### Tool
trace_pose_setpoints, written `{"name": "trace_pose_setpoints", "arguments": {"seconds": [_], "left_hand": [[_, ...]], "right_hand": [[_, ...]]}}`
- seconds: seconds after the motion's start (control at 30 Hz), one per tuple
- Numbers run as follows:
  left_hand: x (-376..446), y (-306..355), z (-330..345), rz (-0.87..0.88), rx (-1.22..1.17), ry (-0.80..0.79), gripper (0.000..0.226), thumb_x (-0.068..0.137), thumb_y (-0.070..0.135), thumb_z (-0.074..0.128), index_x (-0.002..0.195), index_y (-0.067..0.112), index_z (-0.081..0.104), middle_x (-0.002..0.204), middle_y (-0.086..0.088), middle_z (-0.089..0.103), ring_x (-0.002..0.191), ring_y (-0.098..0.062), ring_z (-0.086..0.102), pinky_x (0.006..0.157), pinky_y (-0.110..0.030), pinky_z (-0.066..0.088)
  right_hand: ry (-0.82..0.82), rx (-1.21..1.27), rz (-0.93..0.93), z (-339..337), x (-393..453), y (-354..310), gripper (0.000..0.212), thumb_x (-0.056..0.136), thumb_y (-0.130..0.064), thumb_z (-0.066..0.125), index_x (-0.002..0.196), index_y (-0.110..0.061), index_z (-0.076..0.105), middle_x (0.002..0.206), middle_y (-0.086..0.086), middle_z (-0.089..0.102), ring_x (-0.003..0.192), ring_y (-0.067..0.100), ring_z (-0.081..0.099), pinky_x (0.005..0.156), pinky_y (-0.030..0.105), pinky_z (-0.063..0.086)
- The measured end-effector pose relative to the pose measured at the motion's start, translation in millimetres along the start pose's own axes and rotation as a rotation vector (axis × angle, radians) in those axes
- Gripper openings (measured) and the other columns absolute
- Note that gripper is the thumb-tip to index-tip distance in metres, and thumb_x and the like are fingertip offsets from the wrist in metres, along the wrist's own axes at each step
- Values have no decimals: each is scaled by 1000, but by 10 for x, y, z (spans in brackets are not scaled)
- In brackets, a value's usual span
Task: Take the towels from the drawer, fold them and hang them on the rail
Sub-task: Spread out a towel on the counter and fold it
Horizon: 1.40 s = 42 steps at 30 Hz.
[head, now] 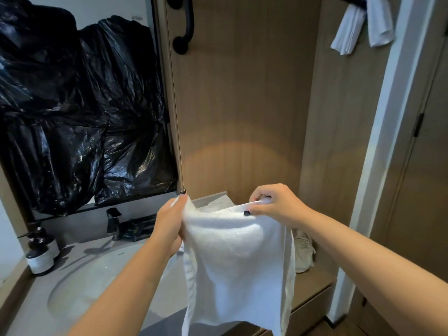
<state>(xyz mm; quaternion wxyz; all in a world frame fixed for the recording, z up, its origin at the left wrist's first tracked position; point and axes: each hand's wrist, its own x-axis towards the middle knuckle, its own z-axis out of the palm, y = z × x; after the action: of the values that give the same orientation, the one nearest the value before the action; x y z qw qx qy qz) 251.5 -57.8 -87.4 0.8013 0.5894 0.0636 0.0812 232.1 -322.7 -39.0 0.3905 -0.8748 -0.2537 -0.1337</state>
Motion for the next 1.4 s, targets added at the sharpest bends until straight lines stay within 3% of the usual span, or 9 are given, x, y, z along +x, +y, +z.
{"name": "trace_pose_setpoints", "arguments": {"seconds": [0.13,0.37,0.5,0.57,0.8,0.97,1.03,1.2,1.4], "left_hand": [[104,18,32,47,-17,138,16,95,35,62,99,20,69,97,-3,70,88,-21,63,84,-40,54],[179,-79,-146,129,38,261,11,95,31,63,84,33,63,96,4,67,87,-14,61,81,-36,50],[259,-29,-294,116,19,319,4,93,32,65,91,31,63,95,4,65,92,-21,60,84,-39,50],[268,2,-378,139,49,325,4,92,31,67,90,29,64,93,5,65,91,-20,60,81,-38,50],[91,198,-169,340,526,104,14,78,24,78,72,23,65,74,9,63,68,-9,55,58,-27,44],[-161,142,315,436,857,-319,27,66,57,78,87,42,68,99,28,64,95,11,55,72,-4,36],[-213,67,460,436,897,-411,31,62,66,70,82,44,69,87,30,65,91,11,57,73,-6,39],[-267,-164,723,465,923,-329,38,71,42,49,65,6,59,65,-8,62,69,-28,58,67,-44,48],[-251,-389,743,408,750,-206,30,68,36,45,49,16,34,44,5,39,53,-19,37,54,-34,34]], "right_hand": [[7,-110,57,-19,-36,81,21,71,-35,86,76,-32,65,80,-11,63,73,2,54,62,10,40],[65,-459,239,43,-155,533,20,89,-2,63,95,-18,73,90,-4,57,85,18,56,67,18,41],[212,-384,352,-61,-217,715,24,93,-1,55,97,-15,74,93,1,69,84,18,60,76,38,56],[275,-282,323,-126,-215,710,24,96,-6,52,95,-19,73,89,-3,70,84,15,61,74,32,53],[181,-107,165,-178,-101,301,25,99,-17,54,80,-23,69,73,-15,63,67,4,50,62,18,37],[68,-179,23,-23,66,-31,15,96,-16,61,88,-11,73,81,-4,68,70,4,54,64,17,38],[46,-229,-12,23,102,-84,13,95,-17,63,89,-13,73,80,-6,66,70,4,53,63,15,37],[28,-374,57,1,60,44,14,96,-17,60,98,-16,73,93,-4,69,85,12,59,75,26,47],[6,-518,258,-63,-189,363,24,89,-2,54,91,-19,71,92,-3,65,83,20,60,75,41,54]]}}
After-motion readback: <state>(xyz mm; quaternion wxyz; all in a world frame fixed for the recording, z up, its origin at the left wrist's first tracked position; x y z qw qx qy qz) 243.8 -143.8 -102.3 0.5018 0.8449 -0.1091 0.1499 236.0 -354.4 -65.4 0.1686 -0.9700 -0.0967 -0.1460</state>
